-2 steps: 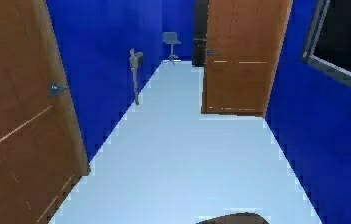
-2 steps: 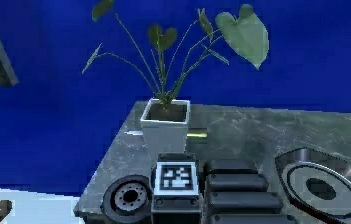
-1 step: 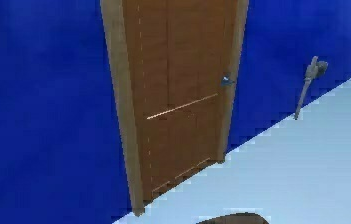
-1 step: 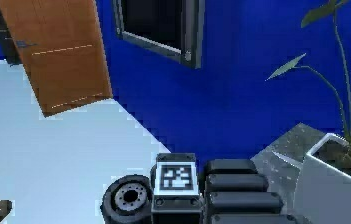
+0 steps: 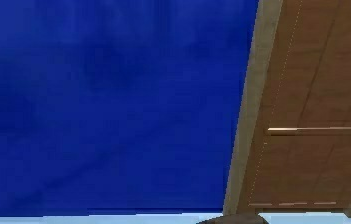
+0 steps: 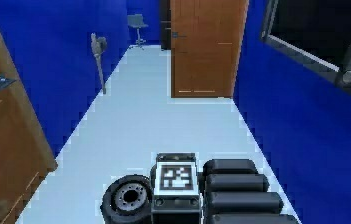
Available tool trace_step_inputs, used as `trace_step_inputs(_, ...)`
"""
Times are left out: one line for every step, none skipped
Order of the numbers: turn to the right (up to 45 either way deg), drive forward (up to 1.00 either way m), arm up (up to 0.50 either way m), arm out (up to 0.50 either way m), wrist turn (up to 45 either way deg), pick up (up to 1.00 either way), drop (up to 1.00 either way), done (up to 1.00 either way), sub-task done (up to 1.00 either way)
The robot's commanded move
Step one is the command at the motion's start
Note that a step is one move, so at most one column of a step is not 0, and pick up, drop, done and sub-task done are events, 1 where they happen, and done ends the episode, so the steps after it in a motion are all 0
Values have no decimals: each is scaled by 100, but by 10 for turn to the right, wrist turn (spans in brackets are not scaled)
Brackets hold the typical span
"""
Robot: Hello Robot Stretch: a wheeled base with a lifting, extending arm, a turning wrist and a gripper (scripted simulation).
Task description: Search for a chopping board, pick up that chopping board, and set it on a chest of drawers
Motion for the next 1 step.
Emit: trace_step_inputs(0, 5, 0, 0, 0, 0, 0, 0, 0)
